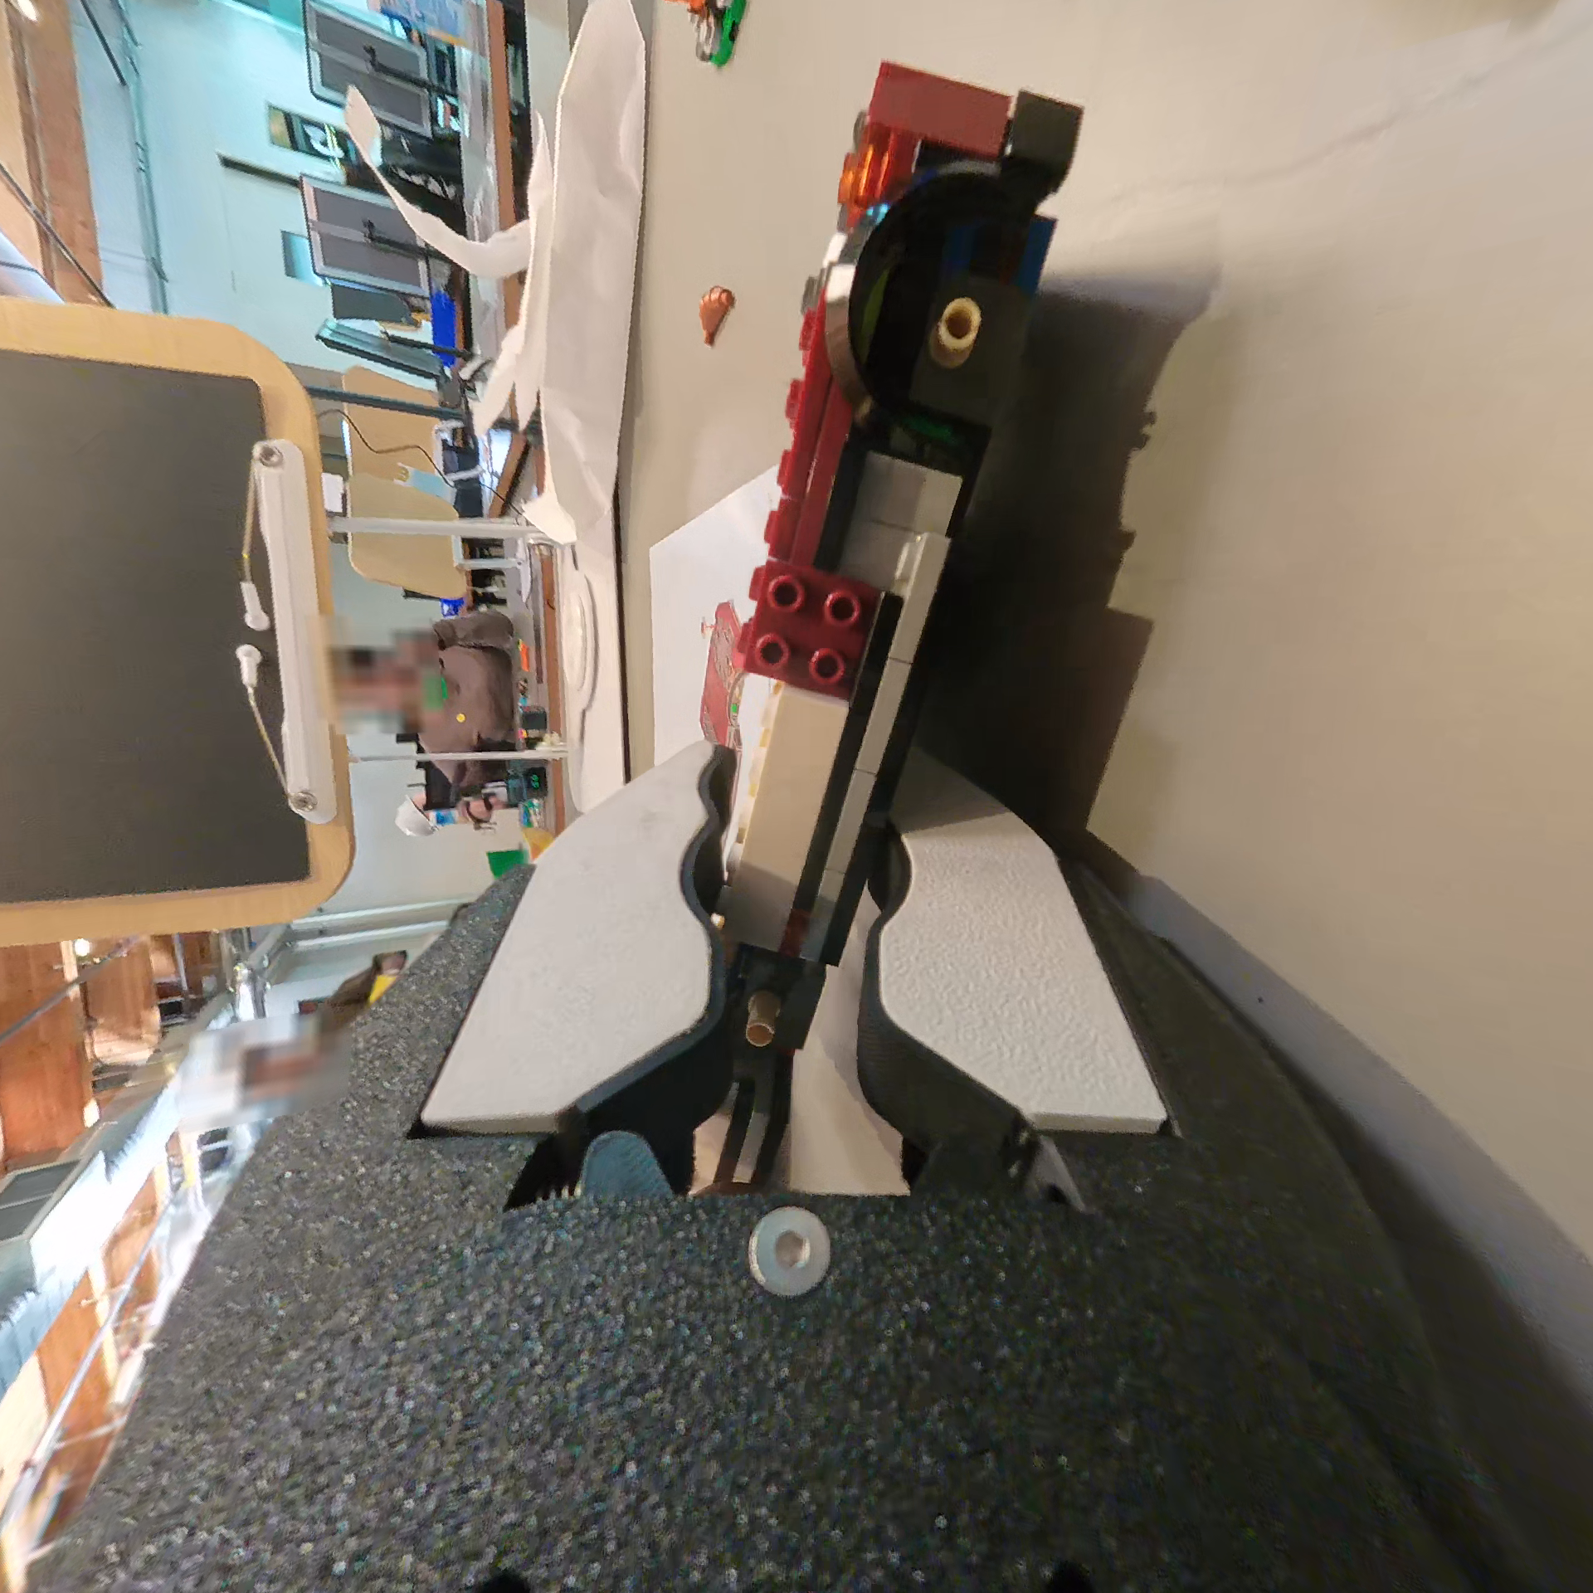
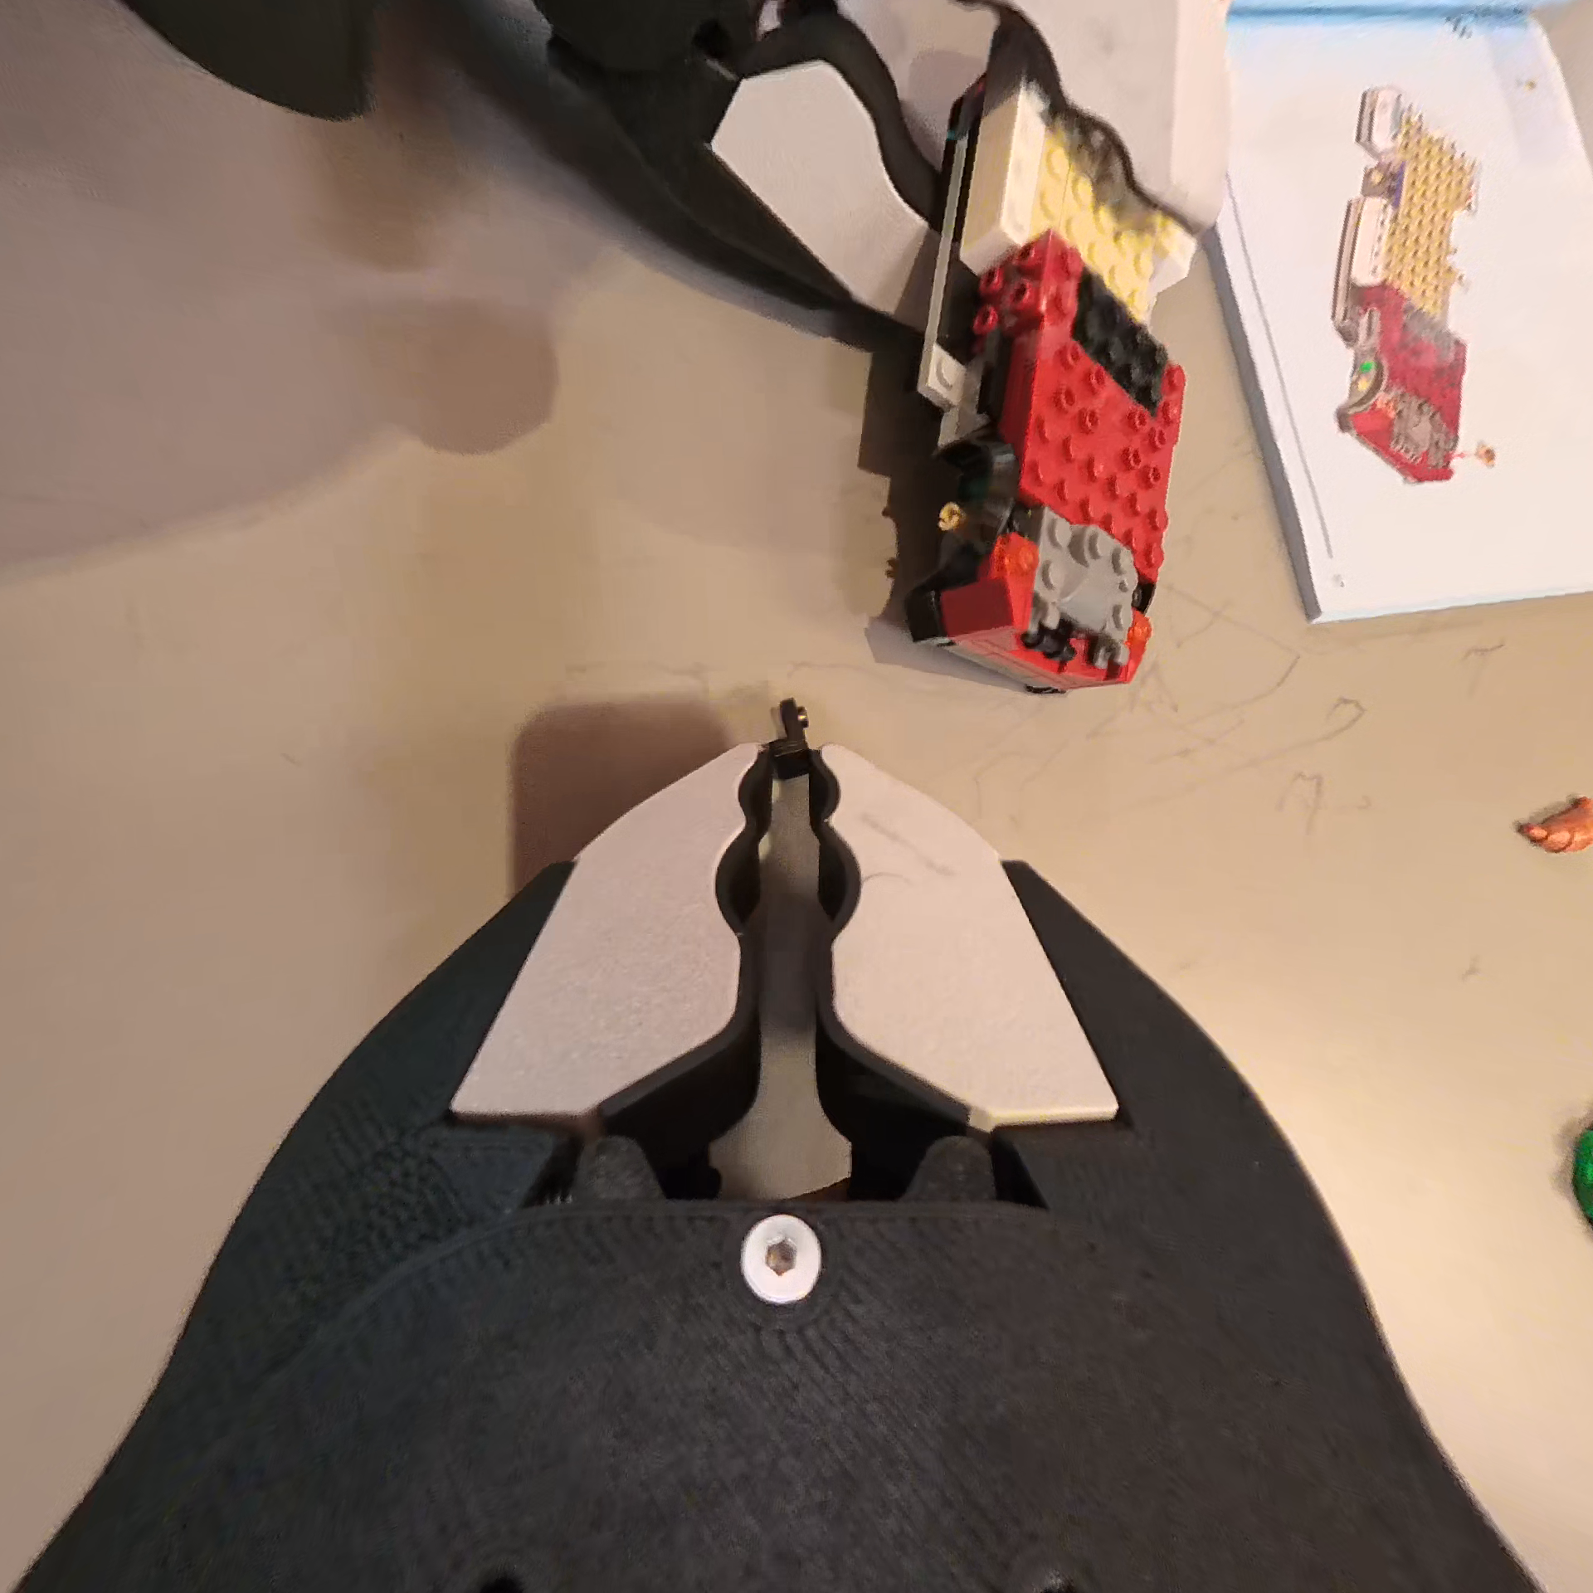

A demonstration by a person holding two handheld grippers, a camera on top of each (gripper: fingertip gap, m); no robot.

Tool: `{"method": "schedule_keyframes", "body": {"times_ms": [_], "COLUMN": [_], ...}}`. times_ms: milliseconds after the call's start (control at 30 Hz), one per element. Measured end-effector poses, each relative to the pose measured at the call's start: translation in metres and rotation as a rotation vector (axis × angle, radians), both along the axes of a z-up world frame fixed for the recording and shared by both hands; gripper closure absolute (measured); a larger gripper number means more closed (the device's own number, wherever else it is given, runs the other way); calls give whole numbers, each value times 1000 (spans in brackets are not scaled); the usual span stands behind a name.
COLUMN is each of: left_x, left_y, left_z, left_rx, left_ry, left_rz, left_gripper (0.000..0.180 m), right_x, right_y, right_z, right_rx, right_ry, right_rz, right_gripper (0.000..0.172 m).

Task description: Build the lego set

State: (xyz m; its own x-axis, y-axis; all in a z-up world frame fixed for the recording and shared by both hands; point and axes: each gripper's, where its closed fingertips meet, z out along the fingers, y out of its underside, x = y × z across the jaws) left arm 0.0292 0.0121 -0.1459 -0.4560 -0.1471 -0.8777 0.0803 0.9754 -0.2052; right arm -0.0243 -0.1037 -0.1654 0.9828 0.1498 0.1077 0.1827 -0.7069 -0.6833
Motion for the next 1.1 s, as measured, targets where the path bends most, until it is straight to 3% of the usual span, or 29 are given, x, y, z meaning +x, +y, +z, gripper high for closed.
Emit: {"method": "schedule_keyframes", "body": {"times_ms": [333,633,1100], "left_x": [-1,-2,1], "left_y": [-3,-7,-9], "left_z": [-2,-3,-6], "left_rx": [-146,-173,-179], "left_ry": [123,136,144], "left_rz": [158,176,184], "left_gripper": [151,151,151], "right_x": [9,20,26], "right_y": [44,55,55], "right_z": [60,51,44], "right_rx": [325,225,133], "right_ry": [-228,-630,-792], "right_rz": [-159,-144,-117], "right_gripper": [164,164,164]}}
